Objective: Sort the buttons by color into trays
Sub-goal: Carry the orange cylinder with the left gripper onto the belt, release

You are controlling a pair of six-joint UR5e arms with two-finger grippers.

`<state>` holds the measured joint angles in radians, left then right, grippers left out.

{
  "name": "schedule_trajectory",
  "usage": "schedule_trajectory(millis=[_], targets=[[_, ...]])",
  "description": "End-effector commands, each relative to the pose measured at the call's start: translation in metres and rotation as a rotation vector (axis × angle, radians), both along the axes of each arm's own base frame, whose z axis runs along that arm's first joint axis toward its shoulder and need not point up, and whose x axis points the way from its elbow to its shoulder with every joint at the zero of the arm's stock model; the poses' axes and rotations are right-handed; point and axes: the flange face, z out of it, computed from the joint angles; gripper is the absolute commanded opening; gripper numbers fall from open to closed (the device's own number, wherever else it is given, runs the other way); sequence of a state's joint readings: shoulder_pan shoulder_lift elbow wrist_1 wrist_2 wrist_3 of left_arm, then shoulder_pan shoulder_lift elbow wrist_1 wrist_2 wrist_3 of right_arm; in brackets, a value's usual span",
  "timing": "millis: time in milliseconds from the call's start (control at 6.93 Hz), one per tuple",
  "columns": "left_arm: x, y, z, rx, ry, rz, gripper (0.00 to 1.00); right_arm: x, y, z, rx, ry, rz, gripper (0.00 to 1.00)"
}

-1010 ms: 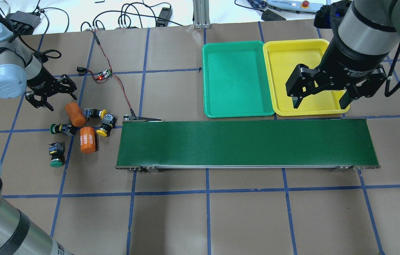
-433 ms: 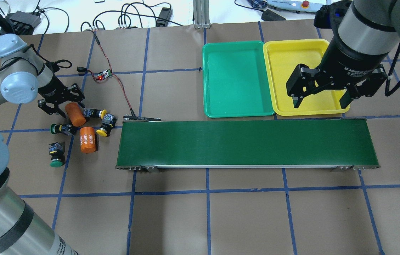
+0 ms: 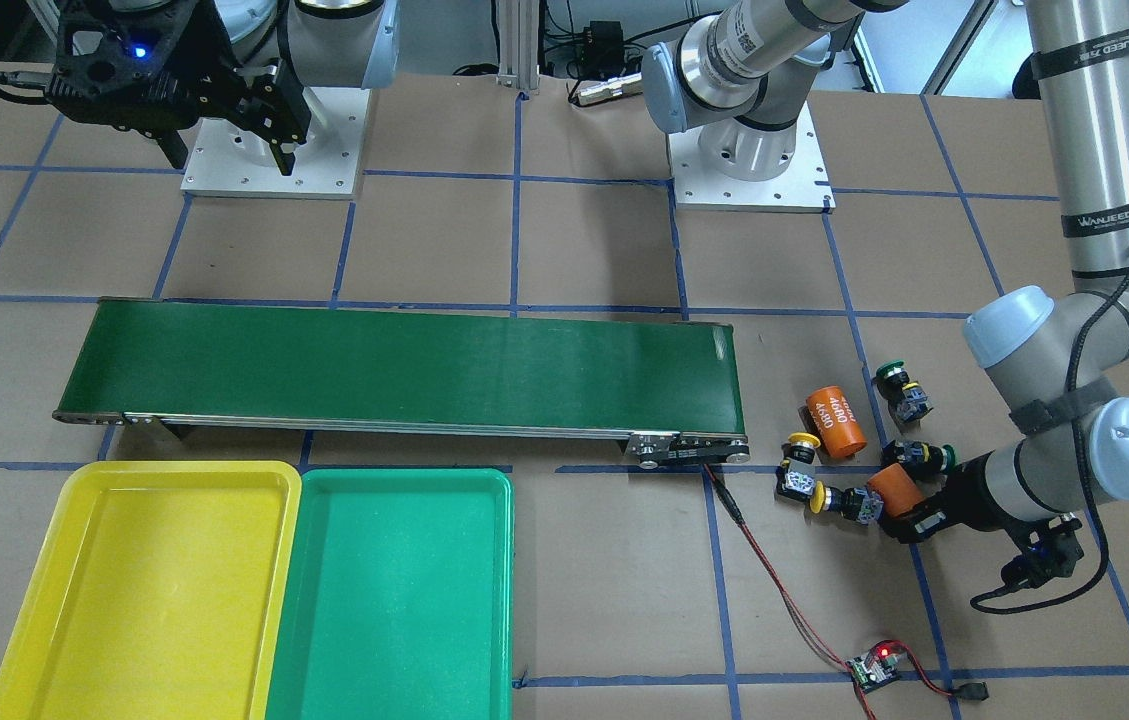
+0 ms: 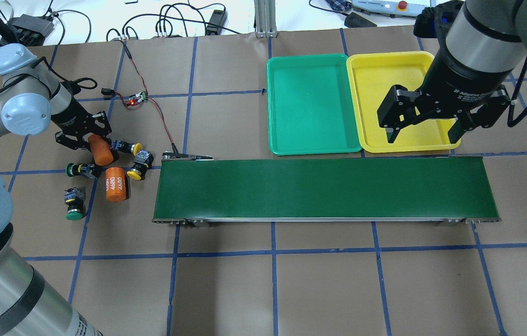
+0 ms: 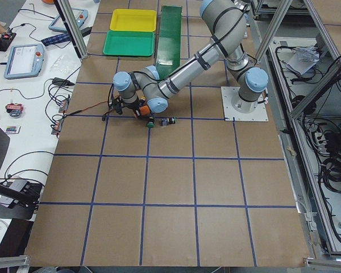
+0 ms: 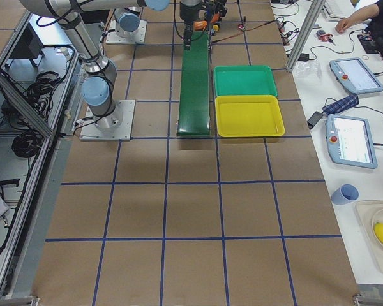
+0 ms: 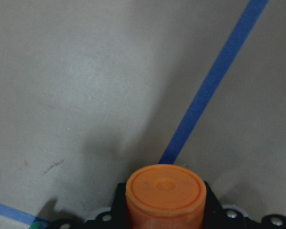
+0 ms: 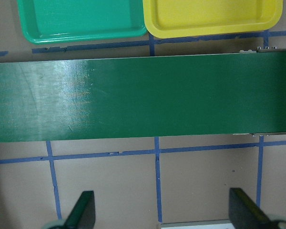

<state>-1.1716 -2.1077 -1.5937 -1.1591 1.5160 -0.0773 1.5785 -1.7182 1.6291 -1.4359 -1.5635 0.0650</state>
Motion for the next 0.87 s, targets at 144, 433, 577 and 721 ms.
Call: schedule_trajectory(millis=[144,433,577,721], targets=[[-0.05,0.026,0.087,0.115,-0.009,0.303,0.0,0.0,0.0,0.0,0.0,0.0,0.0,1.0],[-0.15,0.046,0.102,0.154,-0.034,0.562,0.0,0.0,0.0,0.0,0.0,0.001,-0.001,1.0],[-0.2,0.063,0.114,0.166,-0.085,0.728,0.0,0.0,0.0,0.0,0.0,0.0,-0.001,1.0],[-0.226,0.078,0.109,0.187,-0.115,0.777,0.0,0.001,0.001,-0.002,0.005,-0.002,0.0,1.0]])
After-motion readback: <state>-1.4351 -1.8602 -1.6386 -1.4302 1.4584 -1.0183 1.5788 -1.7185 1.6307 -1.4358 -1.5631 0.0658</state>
